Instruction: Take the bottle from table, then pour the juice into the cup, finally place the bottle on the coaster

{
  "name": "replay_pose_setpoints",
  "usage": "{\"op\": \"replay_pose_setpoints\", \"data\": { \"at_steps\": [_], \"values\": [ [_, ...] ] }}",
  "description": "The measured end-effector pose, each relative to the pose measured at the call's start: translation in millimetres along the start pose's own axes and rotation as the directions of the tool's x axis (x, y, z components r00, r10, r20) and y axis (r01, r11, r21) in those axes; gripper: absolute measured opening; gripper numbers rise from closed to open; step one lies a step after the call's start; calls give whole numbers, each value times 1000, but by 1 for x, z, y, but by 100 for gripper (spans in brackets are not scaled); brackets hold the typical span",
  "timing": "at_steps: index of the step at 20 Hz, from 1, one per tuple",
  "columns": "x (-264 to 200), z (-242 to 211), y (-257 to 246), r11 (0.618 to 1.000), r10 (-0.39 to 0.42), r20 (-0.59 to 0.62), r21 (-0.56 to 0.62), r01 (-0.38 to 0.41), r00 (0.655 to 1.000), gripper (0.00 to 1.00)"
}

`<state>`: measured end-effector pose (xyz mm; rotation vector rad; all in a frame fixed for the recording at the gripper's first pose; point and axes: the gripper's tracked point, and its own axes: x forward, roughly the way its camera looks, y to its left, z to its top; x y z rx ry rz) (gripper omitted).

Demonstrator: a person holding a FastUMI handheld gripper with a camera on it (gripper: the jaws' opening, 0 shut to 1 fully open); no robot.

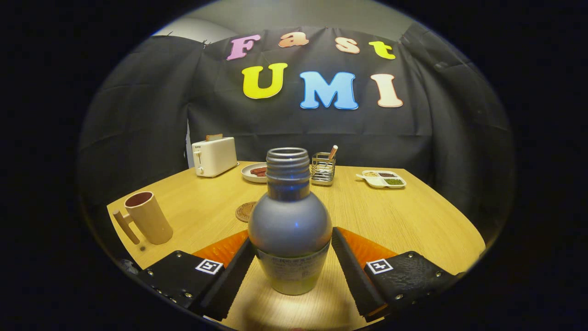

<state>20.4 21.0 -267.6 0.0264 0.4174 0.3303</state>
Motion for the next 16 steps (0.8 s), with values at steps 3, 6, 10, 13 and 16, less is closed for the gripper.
{"op": "replay_pose_setpoints", "data": {
  "at_steps": [3,6,10,13,16],
  "values": [
    [2,-9,1,1000,8,-23,1,-8,1000,98],
    [4,-19,2,1000,14,-52,10,-14,999,98],
    [4,-22,7,1000,25,-80,13,-24,997,95],
    [4,-22,9,1000,30,-84,1,-30,996,81],
    [2,-16,12,999,23,-101,-21,-25,995,79]
  ]
}}
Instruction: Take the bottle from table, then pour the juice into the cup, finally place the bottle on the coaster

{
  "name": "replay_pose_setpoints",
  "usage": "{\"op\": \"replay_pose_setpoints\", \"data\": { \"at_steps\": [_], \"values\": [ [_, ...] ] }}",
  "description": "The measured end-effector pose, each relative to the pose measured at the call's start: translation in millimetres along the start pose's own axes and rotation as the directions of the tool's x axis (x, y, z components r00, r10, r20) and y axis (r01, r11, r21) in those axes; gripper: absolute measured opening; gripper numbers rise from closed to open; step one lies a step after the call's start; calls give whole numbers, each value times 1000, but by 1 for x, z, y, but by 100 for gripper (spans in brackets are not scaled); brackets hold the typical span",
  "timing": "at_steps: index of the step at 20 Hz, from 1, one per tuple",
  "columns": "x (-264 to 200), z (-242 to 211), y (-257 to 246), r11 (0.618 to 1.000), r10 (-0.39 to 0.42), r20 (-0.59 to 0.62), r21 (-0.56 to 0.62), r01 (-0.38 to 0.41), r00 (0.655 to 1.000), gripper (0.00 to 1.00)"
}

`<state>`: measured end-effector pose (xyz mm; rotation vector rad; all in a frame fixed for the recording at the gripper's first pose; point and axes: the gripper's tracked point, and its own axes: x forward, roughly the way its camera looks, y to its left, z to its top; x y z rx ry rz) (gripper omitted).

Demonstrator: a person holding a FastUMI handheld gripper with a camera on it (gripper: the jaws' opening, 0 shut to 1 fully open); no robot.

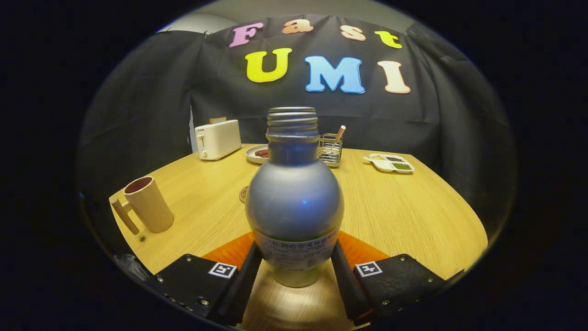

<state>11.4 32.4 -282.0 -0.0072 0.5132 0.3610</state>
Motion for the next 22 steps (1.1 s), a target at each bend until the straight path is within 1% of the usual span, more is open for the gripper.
{"op": "replay_pose_setpoints", "data": {
  "at_steps": [1,2,7,11,14,19,22],
  "values": [
    [-1,5,0,1000,-10,2,-17,10,1000,79],
    [-1,10,2,999,-9,4,-31,9,1000,76],
    [0,35,15,993,-18,3,-121,18,1000,76],
    [4,49,40,980,8,7,-201,-6,1000,76],
    [8,50,54,970,13,-5,-243,-14,1000,76],
    [20,47,69,920,-25,-29,-391,12,999,76],
    [24,45,77,896,-32,-43,-445,9,999,76]
  ]
}}
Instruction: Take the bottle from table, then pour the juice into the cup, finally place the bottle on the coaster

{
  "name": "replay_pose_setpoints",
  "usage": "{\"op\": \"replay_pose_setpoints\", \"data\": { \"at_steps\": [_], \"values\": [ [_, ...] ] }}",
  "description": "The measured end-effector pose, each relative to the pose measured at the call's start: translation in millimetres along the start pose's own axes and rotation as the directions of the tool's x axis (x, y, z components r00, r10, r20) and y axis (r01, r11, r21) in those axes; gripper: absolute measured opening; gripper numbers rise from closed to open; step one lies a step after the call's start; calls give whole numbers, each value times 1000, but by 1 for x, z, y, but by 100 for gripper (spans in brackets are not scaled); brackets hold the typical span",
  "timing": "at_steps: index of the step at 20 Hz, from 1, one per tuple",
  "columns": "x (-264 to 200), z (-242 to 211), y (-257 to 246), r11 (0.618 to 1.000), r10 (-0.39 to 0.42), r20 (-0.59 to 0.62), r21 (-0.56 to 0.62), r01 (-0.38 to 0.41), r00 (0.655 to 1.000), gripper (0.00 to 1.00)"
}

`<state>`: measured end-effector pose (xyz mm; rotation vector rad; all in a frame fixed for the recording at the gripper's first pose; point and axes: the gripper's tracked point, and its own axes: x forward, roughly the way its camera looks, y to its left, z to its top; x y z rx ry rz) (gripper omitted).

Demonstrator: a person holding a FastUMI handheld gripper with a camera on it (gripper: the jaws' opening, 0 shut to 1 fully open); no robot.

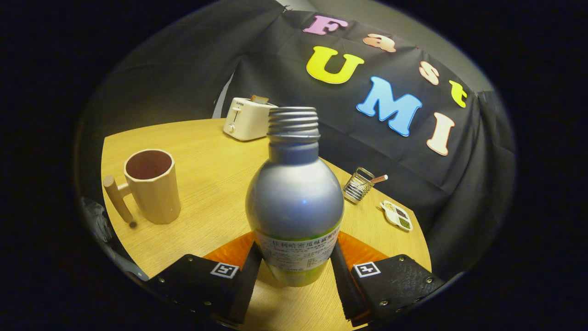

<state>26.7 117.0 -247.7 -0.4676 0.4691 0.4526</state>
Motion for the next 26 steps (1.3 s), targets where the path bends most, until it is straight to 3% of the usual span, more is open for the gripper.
{"op": "replay_pose_setpoints", "data": {
  "at_steps": [12,19,26],
  "values": [
    [-1,23,29,959,16,-34,-282,-25,999,76],
    [-8,32,43,889,9,-70,-457,-40,998,76],
    [-13,31,58,783,5,-126,-616,-82,992,76]
  ]
}}
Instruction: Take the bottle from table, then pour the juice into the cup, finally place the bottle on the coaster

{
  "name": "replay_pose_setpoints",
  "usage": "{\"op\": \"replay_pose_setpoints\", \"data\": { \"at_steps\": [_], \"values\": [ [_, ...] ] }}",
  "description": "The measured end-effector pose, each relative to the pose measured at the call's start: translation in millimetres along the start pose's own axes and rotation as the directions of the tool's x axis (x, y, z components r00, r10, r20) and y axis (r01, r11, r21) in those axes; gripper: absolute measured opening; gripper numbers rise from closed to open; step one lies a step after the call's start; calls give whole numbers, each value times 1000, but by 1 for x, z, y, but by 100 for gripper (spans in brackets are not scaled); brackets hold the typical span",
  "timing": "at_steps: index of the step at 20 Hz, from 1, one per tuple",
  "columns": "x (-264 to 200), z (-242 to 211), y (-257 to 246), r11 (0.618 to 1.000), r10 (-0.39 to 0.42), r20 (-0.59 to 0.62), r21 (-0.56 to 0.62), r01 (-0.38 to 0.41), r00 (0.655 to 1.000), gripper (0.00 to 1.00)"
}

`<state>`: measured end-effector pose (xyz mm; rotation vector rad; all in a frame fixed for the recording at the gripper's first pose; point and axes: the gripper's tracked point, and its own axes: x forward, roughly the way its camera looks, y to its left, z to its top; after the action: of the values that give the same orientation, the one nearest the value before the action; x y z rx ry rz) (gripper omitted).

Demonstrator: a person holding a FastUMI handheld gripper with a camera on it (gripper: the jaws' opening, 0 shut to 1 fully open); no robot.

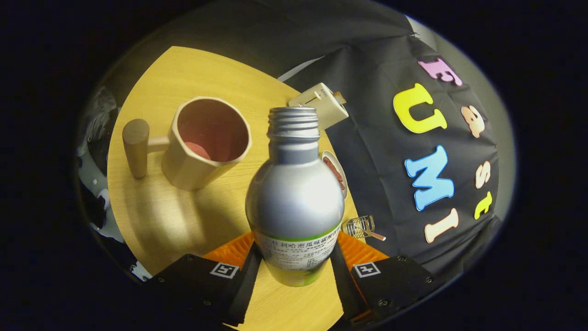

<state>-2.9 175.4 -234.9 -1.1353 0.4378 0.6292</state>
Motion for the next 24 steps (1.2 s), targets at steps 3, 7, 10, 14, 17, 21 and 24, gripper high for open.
{"op": "replay_pose_setpoints", "data": {
  "at_steps": [3,7,10,14,17,21,24],
  "values": [
    [-1,0,-1,998,0,-28,-55,-1,1000,76],
    [1,0,-9,989,-8,-62,-151,-1,998,76],
    [0,1,-9,978,-18,-83,-208,1,996,76],
    [-2,5,-11,957,-27,-110,-290,-6,994,76],
    [-5,4,-13,937,-35,-136,-348,-15,990,76],
    [-7,3,-22,918,-54,-176,-395,-20,983,76],
    [-10,6,-26,896,-70,-193,-444,-23,979,76]
  ]
}}
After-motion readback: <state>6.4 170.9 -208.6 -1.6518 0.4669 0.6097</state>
